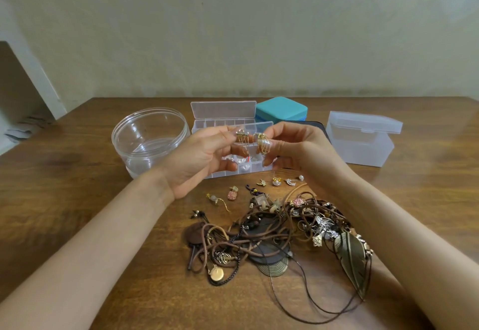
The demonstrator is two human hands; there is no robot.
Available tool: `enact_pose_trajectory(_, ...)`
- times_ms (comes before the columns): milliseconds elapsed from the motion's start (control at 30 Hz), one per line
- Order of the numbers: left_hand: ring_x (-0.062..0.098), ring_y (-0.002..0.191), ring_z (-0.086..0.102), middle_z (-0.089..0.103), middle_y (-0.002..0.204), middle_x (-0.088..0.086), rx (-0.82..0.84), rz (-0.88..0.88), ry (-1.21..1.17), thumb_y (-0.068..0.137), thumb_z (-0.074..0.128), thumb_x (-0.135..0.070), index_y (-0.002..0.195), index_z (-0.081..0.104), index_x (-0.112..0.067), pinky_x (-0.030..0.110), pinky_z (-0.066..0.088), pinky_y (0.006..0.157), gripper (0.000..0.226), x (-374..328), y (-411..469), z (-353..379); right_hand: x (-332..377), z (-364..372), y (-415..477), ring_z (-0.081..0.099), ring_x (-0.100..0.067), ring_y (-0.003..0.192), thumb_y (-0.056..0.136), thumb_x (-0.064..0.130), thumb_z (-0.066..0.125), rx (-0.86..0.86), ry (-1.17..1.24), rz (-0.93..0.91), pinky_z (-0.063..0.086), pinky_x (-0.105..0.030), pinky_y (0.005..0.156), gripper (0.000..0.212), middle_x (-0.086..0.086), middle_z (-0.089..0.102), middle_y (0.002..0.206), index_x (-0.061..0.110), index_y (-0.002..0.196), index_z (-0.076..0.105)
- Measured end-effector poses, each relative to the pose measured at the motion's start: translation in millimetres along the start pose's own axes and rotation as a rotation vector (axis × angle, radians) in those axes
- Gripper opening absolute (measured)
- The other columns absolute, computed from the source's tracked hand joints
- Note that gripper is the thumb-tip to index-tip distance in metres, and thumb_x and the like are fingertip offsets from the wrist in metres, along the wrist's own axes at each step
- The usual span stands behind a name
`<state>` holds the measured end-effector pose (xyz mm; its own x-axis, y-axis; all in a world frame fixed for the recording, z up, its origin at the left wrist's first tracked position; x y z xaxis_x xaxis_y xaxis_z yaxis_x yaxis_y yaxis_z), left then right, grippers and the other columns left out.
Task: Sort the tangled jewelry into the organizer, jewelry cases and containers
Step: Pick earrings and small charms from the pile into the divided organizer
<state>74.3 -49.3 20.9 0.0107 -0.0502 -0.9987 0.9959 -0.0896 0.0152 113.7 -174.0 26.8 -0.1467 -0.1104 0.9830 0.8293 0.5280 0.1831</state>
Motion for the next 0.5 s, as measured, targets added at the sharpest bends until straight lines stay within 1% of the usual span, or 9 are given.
enact_pose_trajectory(67, 0.014, 0.084, 0.055, 0.062, 0.103, 0.011, 0.01, -0.081, -0.08, 0.088, 0.046, -0.014, 0.106, 0.058, -0.003, 0.024, 0.047, 0.059, 0.024, 6, 0, 1, -1, 0, -1, 0.058, -0.01, 0.055, 0.085, -0.006, 0.058, 0.0, -0.033, 0.003, 0.047, -0.018, 0.05, 0.017, 0.001, 0.064, 0.065, 0.008, 0.076, 0.063)
enact_pose_trajectory(133, 0.015, 0.08, 0.055, 0.057, 0.105, 0.014, 0.016, -0.178, -0.198, 0.085, 0.047, -0.011, 0.108, 0.056, 0.001, 0.021, 0.048, 0.052, 0.027, 13, -1, 4, -2, 1, -1, 0.057, -0.009, 0.054, 0.084, -0.004, 0.059, -0.001, -0.05, 0.002, 0.046, -0.017, 0.05, 0.017, 0.001, 0.063, 0.064, 0.009, 0.075, 0.064)
enact_pose_trajectory(200, 0.014, 0.073, 0.054, 0.057, 0.098, 0.013, 0.027, -0.26, -0.3, 0.087, 0.045, -0.008, 0.11, 0.055, 0.001, 0.019, 0.047, 0.048, 0.027, 20, -3, 10, -1, 1, -1, 0.056, -0.008, 0.053, 0.084, -0.004, 0.059, -0.003, -0.051, -0.009, 0.045, -0.017, 0.049, 0.016, 0.0, 0.063, 0.066, 0.009, 0.075, 0.064)
enact_pose_trajectory(233, 0.013, 0.069, 0.054, 0.058, 0.093, 0.011, 0.038, -0.293, -0.34, 0.084, 0.047, -0.009, 0.11, 0.056, 0.0, 0.018, 0.046, 0.047, 0.029, 23, -3, 13, 0, 1, -1, 0.056, -0.008, 0.053, 0.085, -0.003, 0.06, -0.003, -0.049, -0.02, 0.045, -0.017, 0.049, 0.016, -0.001, 0.063, 0.067, 0.009, 0.075, 0.064)
enact_pose_trajectory(333, 0.009, 0.061, 0.054, 0.058, 0.086, 0.008, 0.085, -0.346, -0.432, 0.077, 0.051, -0.013, 0.109, 0.058, -0.002, 0.017, 0.045, 0.045, 0.035, 26, -6, 24, 3, 5, -2, 0.057, -0.008, 0.054, 0.084, -0.001, 0.061, 0.012, -0.069, -0.066, 0.045, -0.019, 0.051, 0.013, -0.002, 0.065, 0.068, 0.009, 0.077, 0.064)
enact_pose_trajectory(400, 0.008, 0.059, 0.056, 0.061, 0.084, 0.006, 0.053, -0.339, -0.433, 0.08, 0.052, -0.013, 0.105, 0.06, -0.004, 0.017, 0.046, 0.046, 0.028, 26, -6, 24, 5, 6, -3, 0.057, -0.008, 0.054, 0.084, 0.001, 0.062, 0.006, -0.082, -0.091, 0.046, -0.019, 0.051, 0.011, 0.0, 0.065, 0.066, 0.01, 0.078, 0.064)
enact_pose_trajectory(433, 0.007, 0.059, 0.057, 0.063, 0.083, 0.004, -0.01, -0.297, -0.357, 0.085, 0.05, -0.012, 0.101, 0.061, -0.005, 0.017, 0.046, 0.048, 0.021, 24, -5, 19, 6, 5, -3, 0.057, -0.008, 0.054, 0.084, 0.001, 0.062, -0.007, -0.085, -0.102, 0.046, -0.019, 0.051, 0.01, 0.0, 0.065, 0.066, 0.01, 0.078, 0.064)
enact_pose_trajectory(467, 0.006, 0.061, 0.059, 0.064, 0.082, 0.002, -0.105, -0.216, -0.169, 0.092, 0.047, -0.012, 0.098, 0.059, -0.008, 0.017, 0.047, 0.052, 0.015, 20, -3, 7, 7, 3, -3, 0.057, -0.009, 0.054, 0.084, 0.001, 0.063, -0.026, -0.094, -0.113, 0.047, -0.019, 0.051, 0.011, 0.0, 0.065, 0.067, 0.01, 0.078, 0.064)
enact_pose_trajectory(500, 0.006, 0.065, 0.06, 0.064, 0.083, 0.0, -0.229, -0.096, 0.156, 0.097, 0.042, -0.013, 0.096, 0.056, -0.011, 0.019, 0.047, 0.057, 0.014, 10, -3, -8, 7, 1, -2, 0.057, -0.009, 0.054, 0.084, 0.001, 0.063, -0.047, -0.115, -0.123, 0.048, -0.02, 0.052, 0.011, 0.001, 0.065, 0.067, 0.011, 0.078, 0.064)
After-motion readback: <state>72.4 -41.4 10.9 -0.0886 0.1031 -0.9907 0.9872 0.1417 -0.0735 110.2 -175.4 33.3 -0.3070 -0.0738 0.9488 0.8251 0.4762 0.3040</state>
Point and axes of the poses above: each hand's wrist, its own y-axis towards the middle knuckle, its own z-axis out of the palm, x = y × z, the point moved 8 cm from there along y, towards the middle knuckle
